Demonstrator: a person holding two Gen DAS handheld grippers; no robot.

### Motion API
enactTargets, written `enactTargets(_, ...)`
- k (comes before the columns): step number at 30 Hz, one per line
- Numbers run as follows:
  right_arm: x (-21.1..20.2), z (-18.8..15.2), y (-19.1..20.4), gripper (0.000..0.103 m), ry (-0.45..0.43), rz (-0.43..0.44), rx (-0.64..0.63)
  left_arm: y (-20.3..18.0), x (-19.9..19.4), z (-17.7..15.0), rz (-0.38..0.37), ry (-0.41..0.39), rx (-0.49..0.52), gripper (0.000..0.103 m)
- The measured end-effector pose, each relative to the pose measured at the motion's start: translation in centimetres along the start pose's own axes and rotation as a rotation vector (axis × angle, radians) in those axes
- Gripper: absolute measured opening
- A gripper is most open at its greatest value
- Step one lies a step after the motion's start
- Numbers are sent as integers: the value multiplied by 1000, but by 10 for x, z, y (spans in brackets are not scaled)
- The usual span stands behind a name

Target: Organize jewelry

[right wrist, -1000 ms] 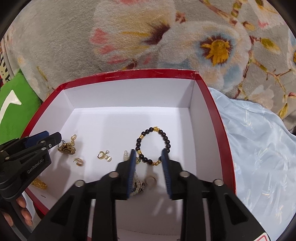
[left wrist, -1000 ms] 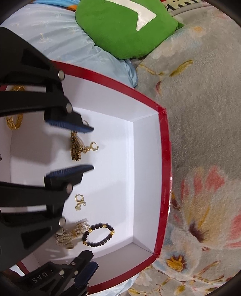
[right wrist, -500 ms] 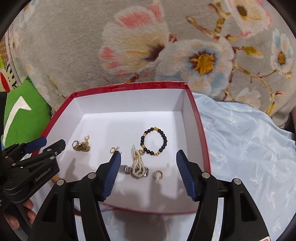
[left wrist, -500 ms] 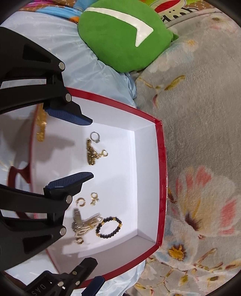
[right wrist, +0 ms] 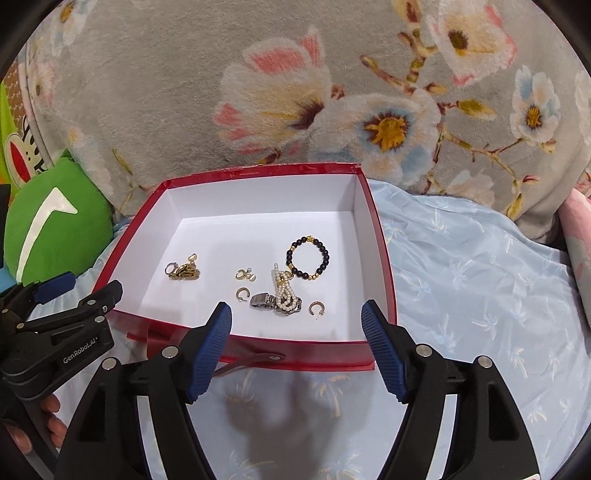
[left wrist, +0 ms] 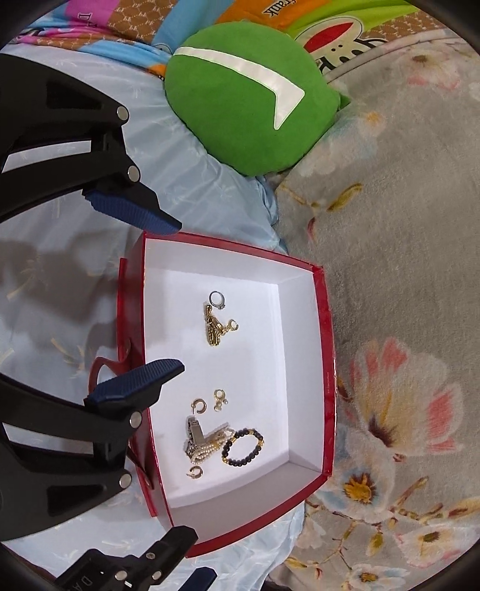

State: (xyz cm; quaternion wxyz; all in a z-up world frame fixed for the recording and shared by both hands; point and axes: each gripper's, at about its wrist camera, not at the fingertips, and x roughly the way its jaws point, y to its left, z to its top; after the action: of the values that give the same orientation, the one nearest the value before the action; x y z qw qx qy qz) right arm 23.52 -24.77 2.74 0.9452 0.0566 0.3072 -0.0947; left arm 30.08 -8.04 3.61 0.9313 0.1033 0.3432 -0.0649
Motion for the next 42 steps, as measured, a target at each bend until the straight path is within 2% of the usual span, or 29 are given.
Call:
enactTargets(15,-4,2,4,72,0,-1,11,0,-4,0,-11,18,-18,68)
enactTargets(21,-5,0,6,72,2,3,10,0,-9,0,1,13,-22,77)
enactTargets(42,-16,-13,18,72,5,2,-11,-2,-16,-7,-29,29,-40,78)
